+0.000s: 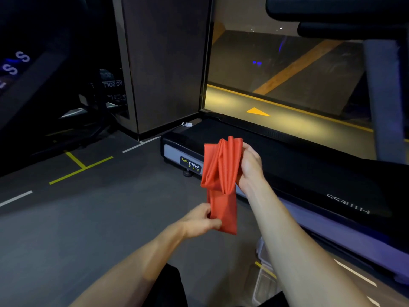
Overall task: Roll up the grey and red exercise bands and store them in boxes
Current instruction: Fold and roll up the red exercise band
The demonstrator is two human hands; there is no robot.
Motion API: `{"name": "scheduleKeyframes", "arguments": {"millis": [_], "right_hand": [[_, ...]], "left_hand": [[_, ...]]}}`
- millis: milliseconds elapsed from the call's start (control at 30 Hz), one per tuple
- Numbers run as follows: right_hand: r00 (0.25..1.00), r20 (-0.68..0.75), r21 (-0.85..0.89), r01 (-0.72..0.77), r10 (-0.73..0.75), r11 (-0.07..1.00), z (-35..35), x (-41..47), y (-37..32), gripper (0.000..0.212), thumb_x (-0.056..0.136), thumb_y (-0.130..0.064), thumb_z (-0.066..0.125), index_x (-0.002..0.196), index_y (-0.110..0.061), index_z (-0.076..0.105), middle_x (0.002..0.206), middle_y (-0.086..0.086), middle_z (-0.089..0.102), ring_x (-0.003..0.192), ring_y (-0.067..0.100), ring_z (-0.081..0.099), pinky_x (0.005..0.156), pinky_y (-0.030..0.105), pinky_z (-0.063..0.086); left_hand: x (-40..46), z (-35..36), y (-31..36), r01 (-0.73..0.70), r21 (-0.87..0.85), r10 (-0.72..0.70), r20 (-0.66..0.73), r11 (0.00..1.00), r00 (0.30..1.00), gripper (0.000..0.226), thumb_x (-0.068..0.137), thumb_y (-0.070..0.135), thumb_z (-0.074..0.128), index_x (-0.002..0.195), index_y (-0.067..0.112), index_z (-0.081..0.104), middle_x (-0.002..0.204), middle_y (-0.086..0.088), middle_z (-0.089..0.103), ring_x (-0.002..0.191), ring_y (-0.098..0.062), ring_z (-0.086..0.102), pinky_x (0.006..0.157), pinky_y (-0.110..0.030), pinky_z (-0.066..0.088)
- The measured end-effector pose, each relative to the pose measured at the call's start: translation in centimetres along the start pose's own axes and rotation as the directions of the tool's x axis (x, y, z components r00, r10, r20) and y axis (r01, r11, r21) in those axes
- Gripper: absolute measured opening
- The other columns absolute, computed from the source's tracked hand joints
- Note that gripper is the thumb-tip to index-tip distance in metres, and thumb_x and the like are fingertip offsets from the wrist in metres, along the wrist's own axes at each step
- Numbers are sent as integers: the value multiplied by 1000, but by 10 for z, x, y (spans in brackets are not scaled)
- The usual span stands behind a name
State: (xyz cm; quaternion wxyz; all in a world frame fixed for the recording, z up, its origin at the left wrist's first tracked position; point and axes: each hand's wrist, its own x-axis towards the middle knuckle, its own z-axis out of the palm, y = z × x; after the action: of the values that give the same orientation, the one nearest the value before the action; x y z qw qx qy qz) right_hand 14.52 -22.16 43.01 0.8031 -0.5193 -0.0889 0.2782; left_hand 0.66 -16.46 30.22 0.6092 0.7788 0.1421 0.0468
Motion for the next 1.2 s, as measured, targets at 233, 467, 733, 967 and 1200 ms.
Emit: {"name": "scheduleKeyframes", "arguments": {"millis": [233, 467, 733, 967, 1200], "right_hand": [[969, 242, 1, 50, -49, 999, -1, -7, -14, 8, 101, -12, 59, 104, -11, 66, 88, 6, 71, 83, 18, 69, 74, 34, 60], [906, 416, -56, 114, -80, 992, 7, -19, -38, 9, 102, -16, 58, 108, -14, 64, 83, 4, 68, 74, 18, 66, 71, 34, 58], [871, 490, -39, 72, -44, 997, 20, -23, -40, 14, 102, -17, 56, 115, -11, 58, 86, 5, 66, 77, 20, 64, 71, 35, 58], [877, 480, -57, 59, -24, 997, 16, -19, -33, 12, 102, -17, 57, 112, -13, 62, 85, 6, 67, 77, 20, 66, 74, 37, 57], [910, 414, -27, 42, -27, 999, 9, -11, -24, 7, 102, -14, 57, 104, -15, 64, 78, 4, 70, 69, 18, 68, 70, 36, 58]], "left_hand": [[-2, -11, 6, -104, -210, 61, -204, 972, 977, 51, 78, -28, 42, 110, 0, 68, 88, 11, 76, 79, 1, 69, 70, -15, 49], [-8, -37, 5, -250, -677, -129, -457, 693, 880, 52, 76, -23, 28, 107, -8, 66, 96, -21, 76, 87, -29, 76, 73, -31, 62], [-1, -42, -18, -106, -406, -155, -560, 908, 814, 32, 69, 15, 64, 101, 22, 65, 98, 1, 64, 88, -10, 63, 76, -31, 55], [6, -33, -19, -73, -419, -94, -364, 905, 927, 23, 96, -1, 61, 113, 13, 69, 97, -1, 72, 90, -17, 71, 80, -34, 60], [7, -29, -17, -6, -107, -48, -500, 994, 865, 14, 92, -2, 65, 80, 4, 70, 68, -10, 72, 60, -24, 69, 59, -37, 61]]}}
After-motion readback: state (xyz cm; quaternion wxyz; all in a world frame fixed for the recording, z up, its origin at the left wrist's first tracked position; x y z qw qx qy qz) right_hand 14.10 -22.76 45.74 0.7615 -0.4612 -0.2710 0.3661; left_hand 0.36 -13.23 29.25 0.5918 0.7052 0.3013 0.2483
